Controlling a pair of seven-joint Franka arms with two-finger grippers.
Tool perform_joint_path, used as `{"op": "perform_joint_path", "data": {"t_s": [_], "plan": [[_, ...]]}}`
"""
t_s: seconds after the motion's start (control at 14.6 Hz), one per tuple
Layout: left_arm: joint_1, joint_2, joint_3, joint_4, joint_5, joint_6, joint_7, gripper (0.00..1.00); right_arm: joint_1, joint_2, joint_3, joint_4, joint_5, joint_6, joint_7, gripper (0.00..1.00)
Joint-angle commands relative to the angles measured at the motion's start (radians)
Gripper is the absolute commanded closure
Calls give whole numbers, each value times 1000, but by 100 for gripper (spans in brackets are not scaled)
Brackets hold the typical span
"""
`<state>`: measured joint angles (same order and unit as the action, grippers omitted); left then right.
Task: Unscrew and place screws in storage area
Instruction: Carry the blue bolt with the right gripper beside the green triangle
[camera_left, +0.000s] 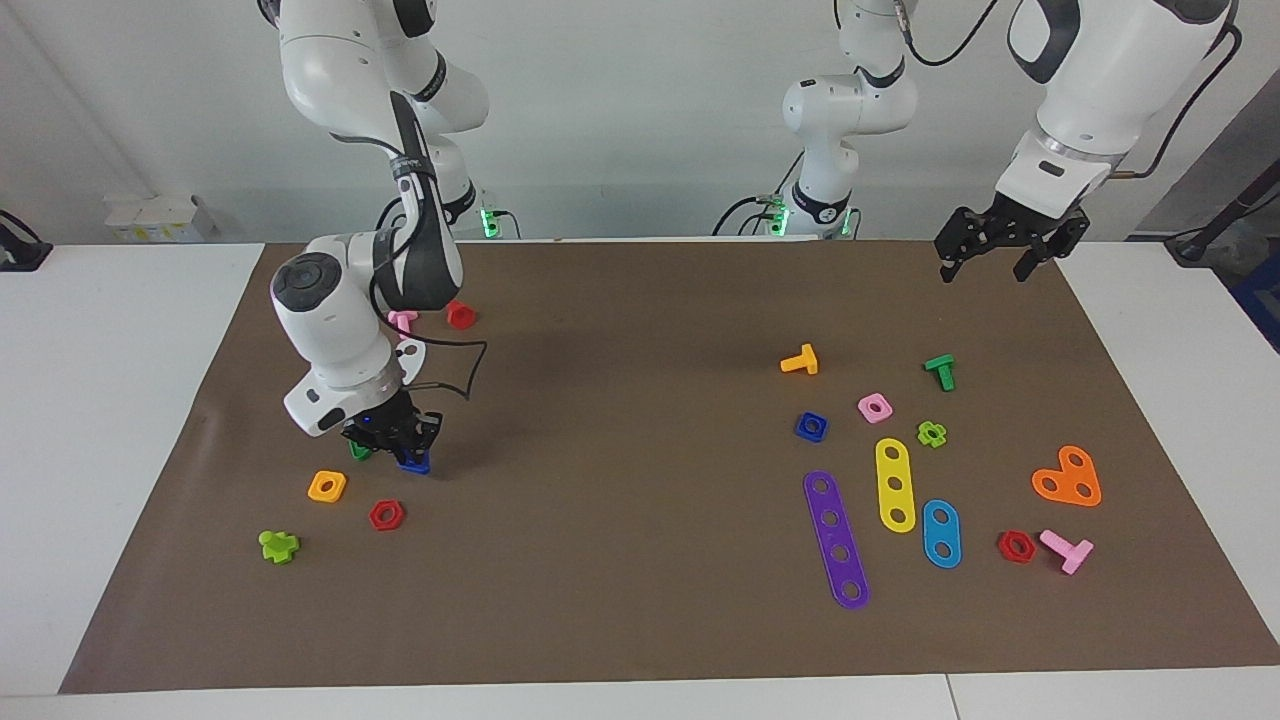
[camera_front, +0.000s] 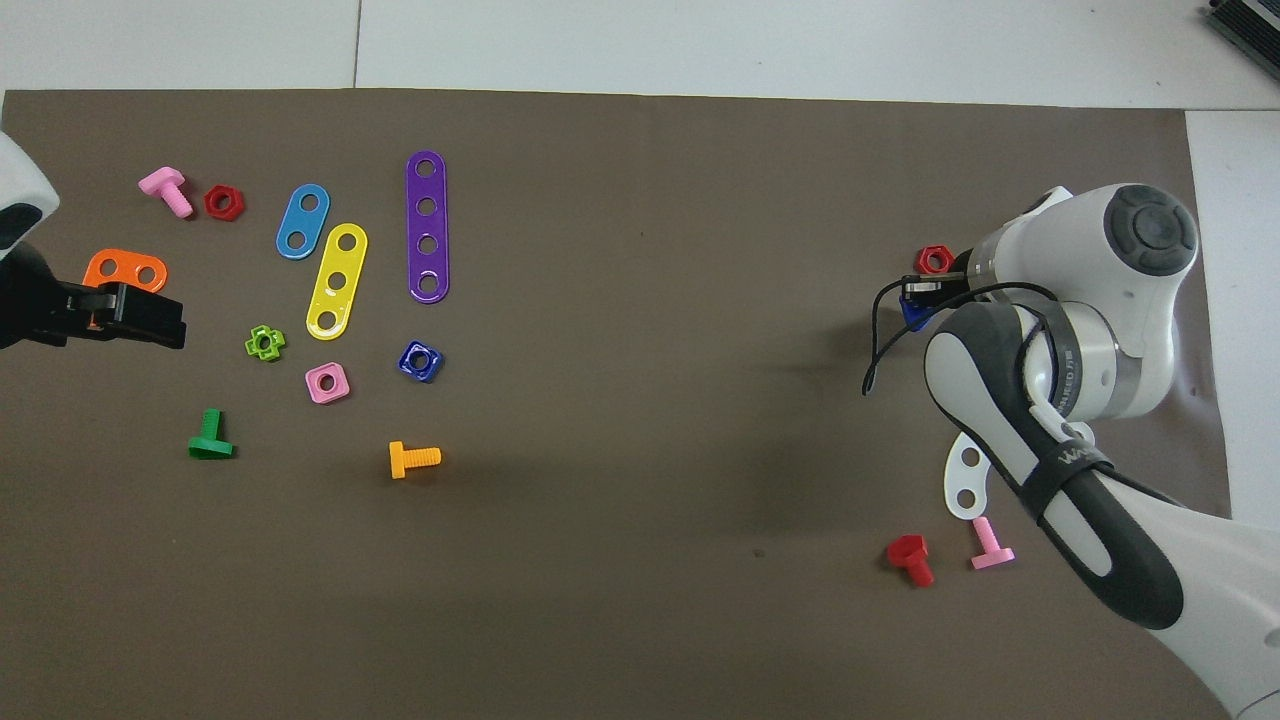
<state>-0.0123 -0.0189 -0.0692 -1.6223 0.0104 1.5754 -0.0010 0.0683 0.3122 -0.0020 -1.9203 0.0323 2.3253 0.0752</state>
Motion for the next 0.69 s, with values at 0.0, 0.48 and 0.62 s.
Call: {"op": "perform_joint_path", "data": {"t_s": [0.0, 0.48, 0.62], "plan": [[14, -39, -15, -48, 23, 14, -5, 0, -27, -48, 14, -83, 25, 34, -29, 100], [15, -87, -15, -146, 20, 28, -1, 0, -33, -48, 10, -27, 23, 11, 17, 0], [14, -85, -14, -139, 20, 28, -10, 0, -35, -71, -1, 65, 5, -103, 35, 0]]}}
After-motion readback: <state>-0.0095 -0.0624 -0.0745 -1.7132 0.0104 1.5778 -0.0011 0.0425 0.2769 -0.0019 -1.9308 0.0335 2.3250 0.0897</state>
